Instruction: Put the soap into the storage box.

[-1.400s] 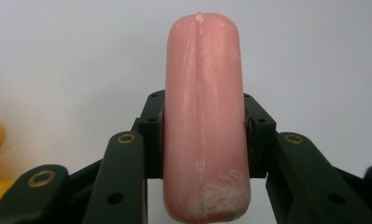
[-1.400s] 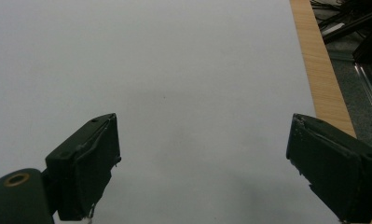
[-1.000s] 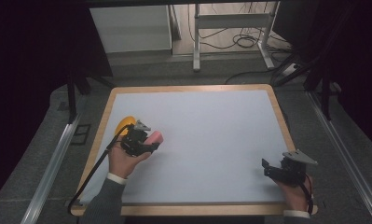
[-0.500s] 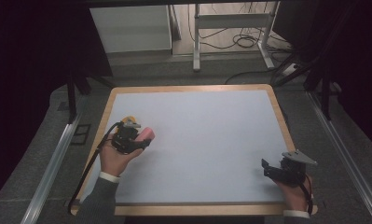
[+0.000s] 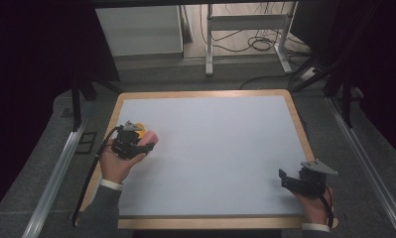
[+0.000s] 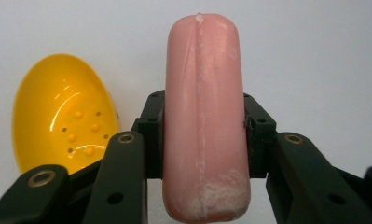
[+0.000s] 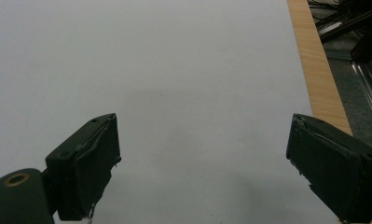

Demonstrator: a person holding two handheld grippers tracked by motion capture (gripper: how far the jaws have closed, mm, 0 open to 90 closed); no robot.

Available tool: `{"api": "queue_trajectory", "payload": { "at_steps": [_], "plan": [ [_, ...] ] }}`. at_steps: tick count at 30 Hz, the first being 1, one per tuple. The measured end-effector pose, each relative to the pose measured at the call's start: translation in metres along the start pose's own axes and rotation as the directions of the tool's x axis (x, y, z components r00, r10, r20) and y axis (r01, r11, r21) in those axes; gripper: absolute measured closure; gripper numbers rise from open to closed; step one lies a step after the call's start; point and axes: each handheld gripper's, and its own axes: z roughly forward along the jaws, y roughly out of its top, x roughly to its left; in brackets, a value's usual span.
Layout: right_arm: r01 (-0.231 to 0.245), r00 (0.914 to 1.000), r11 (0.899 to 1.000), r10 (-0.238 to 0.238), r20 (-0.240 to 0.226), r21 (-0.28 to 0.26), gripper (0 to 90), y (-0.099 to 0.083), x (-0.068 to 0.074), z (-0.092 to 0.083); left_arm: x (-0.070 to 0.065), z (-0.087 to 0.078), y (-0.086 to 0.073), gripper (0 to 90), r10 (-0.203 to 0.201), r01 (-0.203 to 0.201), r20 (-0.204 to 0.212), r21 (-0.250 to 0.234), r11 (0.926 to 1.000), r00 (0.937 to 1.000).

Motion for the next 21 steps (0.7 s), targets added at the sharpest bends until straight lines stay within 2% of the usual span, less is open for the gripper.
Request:
{"api": "queue_trajectory", "payload": {
  "at_steps": [5,16,21],
  "plan": [
    [-0.001,1.0000,1.000,0.001,0.003,0.002,9.2,0.000,0.000,0.001,0.005,-0.002,0.000,60.1,-0.017,0.017,-0.005,-0.005,0.9998,0.9998],
    [0.000,1.0000,1.000,0.000,0.002,0.001,9.2,0.000,0.000,0.001,0.017,-0.010,-0.001,60.1,-0.052,0.049,-0.045,-0.054,0.9973,0.9977],
    [0.000,1.0000,1.000,0.000,0.003,0.002,9.2,0.000,0.000,0.001,0.025,-0.012,-0.002,60.1,-0.066,0.063,-0.054,-0.050,0.9968,0.9964]
  ]
}}
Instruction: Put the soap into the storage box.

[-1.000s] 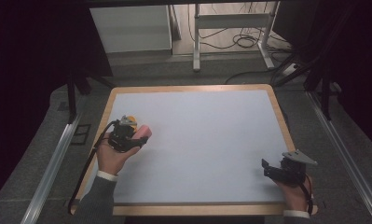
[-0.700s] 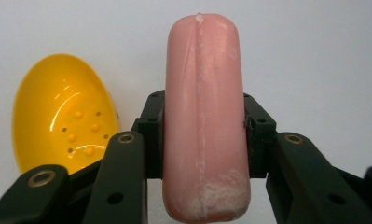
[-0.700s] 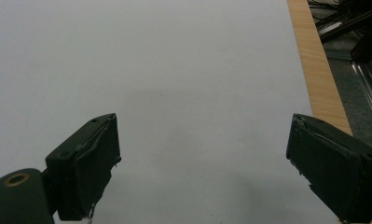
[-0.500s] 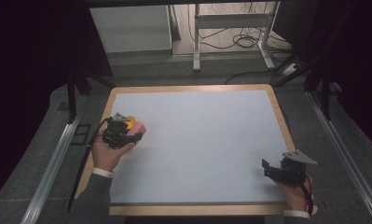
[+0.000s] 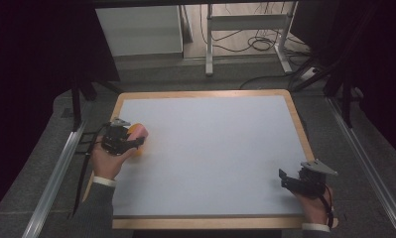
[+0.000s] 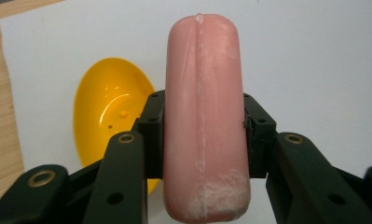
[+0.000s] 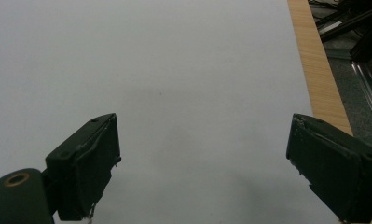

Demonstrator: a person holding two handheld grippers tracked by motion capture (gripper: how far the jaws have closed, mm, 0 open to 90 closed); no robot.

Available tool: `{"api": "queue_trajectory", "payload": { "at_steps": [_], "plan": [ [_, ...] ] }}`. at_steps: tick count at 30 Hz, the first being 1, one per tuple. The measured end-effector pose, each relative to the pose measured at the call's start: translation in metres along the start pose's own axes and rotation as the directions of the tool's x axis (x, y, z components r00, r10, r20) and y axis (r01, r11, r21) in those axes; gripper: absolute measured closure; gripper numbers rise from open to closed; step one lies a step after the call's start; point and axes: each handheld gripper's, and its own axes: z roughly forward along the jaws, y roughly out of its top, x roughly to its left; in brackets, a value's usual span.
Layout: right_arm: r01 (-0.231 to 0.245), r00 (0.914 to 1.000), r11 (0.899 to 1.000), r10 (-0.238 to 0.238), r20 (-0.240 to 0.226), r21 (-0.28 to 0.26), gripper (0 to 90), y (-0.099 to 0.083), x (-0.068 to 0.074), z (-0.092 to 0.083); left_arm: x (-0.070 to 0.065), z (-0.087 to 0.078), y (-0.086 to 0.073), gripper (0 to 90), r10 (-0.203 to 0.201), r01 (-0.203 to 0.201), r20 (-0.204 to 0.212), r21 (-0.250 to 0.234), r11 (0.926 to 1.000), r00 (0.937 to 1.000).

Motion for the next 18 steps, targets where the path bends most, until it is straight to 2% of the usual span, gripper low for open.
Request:
{"api": "queue_trajectory", "payload": {
  "at_steps": [3,12,18],
  "plan": [
    [0.000,1.0000,1.000,0.000,-0.001,0.003,9.2,0.000,0.000,0.000,0.005,-0.001,0.000,60.1,-0.013,0.013,0.005,0.002,0.9999,0.9999],
    [-0.002,1.0000,1.000,0.002,0.002,0.004,9.2,0.000,0.000,0.000,0.015,-0.002,-0.001,60.1,-0.040,0.040,-0.023,-0.027,0.9989,0.9989],
    [-0.004,1.0000,1.000,0.004,0.008,0.000,9.2,0.000,0.000,0.000,0.020,-0.002,-0.002,60.1,-0.049,0.048,-0.030,-0.024,0.9985,0.9983]
  ]
}}
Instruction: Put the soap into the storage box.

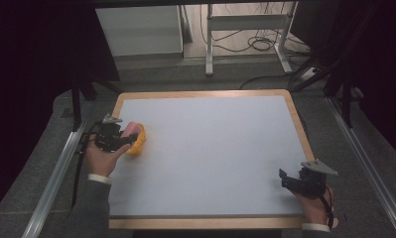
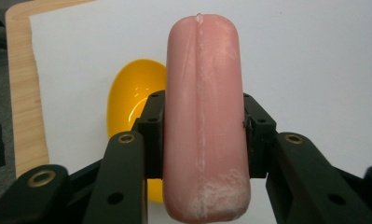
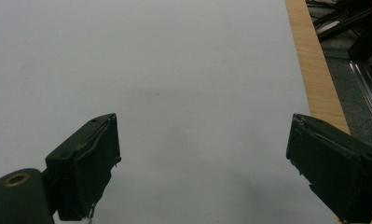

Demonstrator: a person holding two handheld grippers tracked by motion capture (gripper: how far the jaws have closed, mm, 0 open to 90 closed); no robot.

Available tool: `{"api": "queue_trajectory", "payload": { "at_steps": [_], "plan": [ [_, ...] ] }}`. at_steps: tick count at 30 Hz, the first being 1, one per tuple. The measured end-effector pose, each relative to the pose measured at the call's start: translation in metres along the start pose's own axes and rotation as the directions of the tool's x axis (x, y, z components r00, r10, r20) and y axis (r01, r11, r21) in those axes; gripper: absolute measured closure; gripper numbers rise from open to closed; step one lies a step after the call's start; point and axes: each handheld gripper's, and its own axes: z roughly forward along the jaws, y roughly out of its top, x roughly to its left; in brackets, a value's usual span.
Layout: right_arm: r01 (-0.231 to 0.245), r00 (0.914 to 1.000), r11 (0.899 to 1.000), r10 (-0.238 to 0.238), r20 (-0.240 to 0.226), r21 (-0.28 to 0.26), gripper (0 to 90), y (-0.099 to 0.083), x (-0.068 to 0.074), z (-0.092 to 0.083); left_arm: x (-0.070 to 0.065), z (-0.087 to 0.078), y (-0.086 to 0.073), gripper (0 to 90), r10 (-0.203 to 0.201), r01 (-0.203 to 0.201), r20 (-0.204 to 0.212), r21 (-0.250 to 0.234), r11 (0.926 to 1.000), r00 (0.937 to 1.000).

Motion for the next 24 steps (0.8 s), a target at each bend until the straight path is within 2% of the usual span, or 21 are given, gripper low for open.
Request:
{"api": "queue_trajectory", "payload": {
  "at_steps": [3,6,14,24],
  "plan": [
    [0.005,1.0000,1.000,-0.005,-0.003,-0.001,9.2,0.000,0.000,0.000,0.003,-0.001,-0.001,60.1,-0.014,0.014,-0.001,-0.024,0.9996,0.9999],
    [0.001,1.0000,1.000,-0.001,-0.001,-0.002,9.3,0.000,0.000,-0.001,0.006,0.000,-0.001,60.1,-0.023,0.023,-0.003,-0.026,0.9994,0.9997],
    [0.000,1.0000,1.000,0.000,-0.001,0.000,9.2,0.000,-0.001,0.000,0.017,0.005,-0.003,60.1,-0.057,0.057,0.002,-0.018,0.9982,0.9984],
    [0.000,1.0000,1.000,0.000,0.001,0.000,9.2,0.000,0.000,0.000,0.022,0.022,-0.007,60.1,-0.076,0.076,-0.026,0.000,0.9971,0.9968]
  ]
}}
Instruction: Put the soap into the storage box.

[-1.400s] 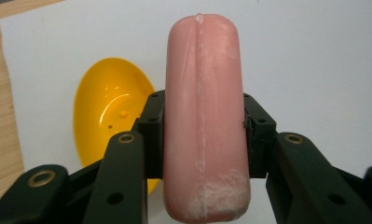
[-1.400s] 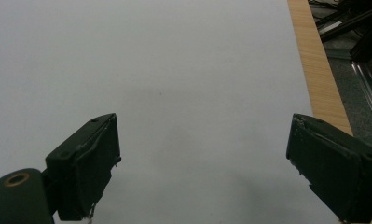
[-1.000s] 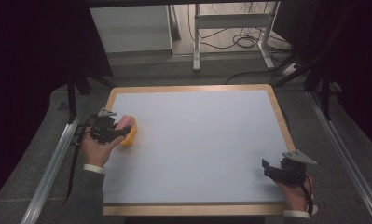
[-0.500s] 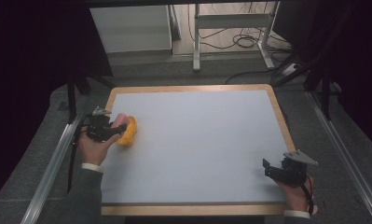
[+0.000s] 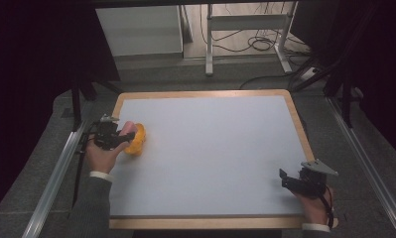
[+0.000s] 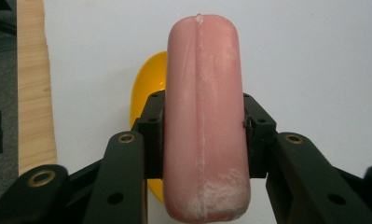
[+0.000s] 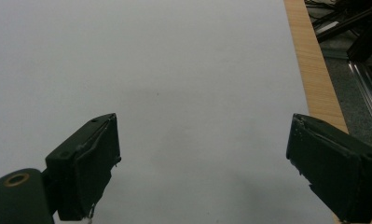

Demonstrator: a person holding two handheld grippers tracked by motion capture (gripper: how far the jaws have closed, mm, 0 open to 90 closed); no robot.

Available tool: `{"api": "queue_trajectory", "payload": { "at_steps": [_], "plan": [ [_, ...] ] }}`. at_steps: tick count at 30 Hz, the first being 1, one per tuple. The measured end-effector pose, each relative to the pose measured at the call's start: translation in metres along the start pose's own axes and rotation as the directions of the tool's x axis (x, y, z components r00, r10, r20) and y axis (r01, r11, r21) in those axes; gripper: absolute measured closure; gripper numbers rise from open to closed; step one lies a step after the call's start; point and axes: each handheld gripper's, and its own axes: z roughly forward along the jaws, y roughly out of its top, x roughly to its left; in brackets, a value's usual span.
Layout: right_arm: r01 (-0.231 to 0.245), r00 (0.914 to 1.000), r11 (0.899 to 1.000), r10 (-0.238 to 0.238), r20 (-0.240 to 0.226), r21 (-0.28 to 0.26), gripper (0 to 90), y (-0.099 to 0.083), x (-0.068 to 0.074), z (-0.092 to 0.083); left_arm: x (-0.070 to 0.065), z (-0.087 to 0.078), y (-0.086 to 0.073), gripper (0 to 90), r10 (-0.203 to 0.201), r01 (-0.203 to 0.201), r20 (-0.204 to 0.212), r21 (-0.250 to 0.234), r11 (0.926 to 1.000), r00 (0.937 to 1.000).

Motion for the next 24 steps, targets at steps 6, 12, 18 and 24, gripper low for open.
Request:
{"api": "queue_trajectory", "payload": {
  "at_steps": [6,12,18,24],
  "plan": [
    [0.002,1.0000,1.000,-0.002,0.001,0.004,9.2,-0.001,0.000,0.001,0.003,0.013,-0.002,60.1,-0.001,0.001,-0.012,0.027,0.9996,0.9999],
    [0.001,1.0000,1.000,-0.001,0.003,0.001,9.2,0.000,0.000,0.000,0.004,0.025,-0.006,60.1,-0.004,0.005,-0.009,0.050,0.9987,0.9999],
    [0.004,1.0000,1.000,-0.004,0.008,0.005,9.2,-0.001,0.000,0.001,0.003,0.034,-0.009,60.1,0.000,0.001,-0.016,0.071,0.9975,0.9999],
    [0.006,0.9999,1.000,-0.007,0.010,0.004,9.2,-0.001,0.001,0.001,0.003,0.040,-0.012,60.0,-0.001,0.003,-0.026,0.082,0.9966,0.9997]
  ]
}}
